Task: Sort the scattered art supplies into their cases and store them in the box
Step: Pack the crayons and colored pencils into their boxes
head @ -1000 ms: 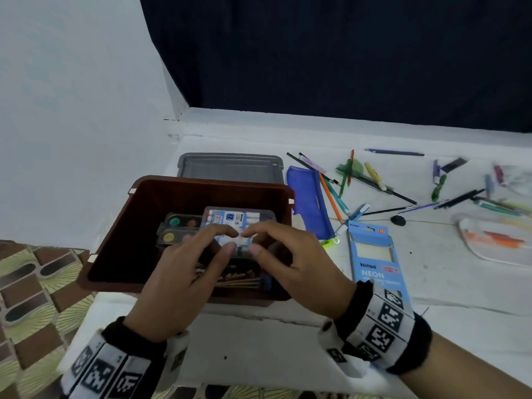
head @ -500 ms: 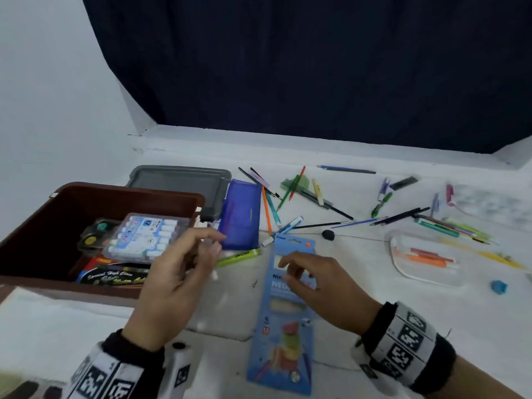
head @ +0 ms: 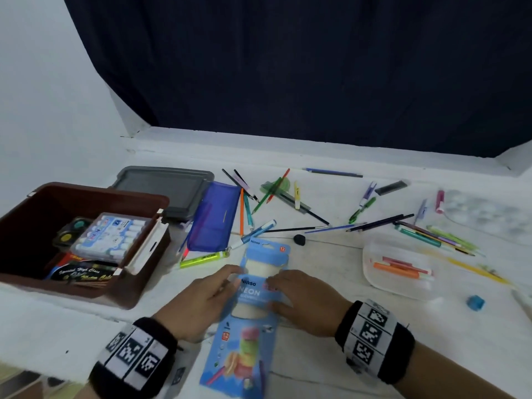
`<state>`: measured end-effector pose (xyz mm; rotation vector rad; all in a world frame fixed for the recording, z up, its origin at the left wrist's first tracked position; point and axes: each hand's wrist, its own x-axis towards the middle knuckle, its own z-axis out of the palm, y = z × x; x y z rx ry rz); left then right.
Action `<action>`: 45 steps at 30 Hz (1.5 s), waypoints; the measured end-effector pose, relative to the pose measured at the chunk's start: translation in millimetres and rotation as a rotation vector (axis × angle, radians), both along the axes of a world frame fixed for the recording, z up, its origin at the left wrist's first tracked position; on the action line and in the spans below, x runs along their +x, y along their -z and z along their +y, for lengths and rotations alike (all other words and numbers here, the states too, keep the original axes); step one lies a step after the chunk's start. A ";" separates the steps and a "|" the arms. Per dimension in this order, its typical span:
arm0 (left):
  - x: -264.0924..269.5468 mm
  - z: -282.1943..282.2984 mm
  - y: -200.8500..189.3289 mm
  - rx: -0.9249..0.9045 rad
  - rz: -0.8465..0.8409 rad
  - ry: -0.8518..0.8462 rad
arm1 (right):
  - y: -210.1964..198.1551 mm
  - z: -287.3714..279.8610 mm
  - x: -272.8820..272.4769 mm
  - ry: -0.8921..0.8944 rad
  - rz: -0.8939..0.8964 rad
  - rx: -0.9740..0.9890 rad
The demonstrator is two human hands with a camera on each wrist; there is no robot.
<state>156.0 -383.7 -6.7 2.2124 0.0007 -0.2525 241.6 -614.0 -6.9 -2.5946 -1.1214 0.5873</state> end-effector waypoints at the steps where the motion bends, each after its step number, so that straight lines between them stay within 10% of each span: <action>1: 3.2 -4.1 -0.5 -0.025 0.016 0.013 | -0.2 -3.3 2.2 0.023 0.002 0.005; 14: 39.0 -28.8 4.9 0.062 0.091 0.173 | -1.4 -39.6 21.7 0.092 -0.030 0.011; 25: 100.6 -36.1 13.5 0.612 -0.093 0.405 | 0.8 -27.8 33.7 0.072 -0.032 -0.091; 38: 115.8 -35.7 6.2 0.824 -0.152 0.464 | -1.4 -30.7 36.6 0.035 0.009 -0.091; 45: 117.6 -19.2 -6.0 0.658 -0.153 0.367 | -5.2 -25.6 45.3 0.032 0.042 -0.127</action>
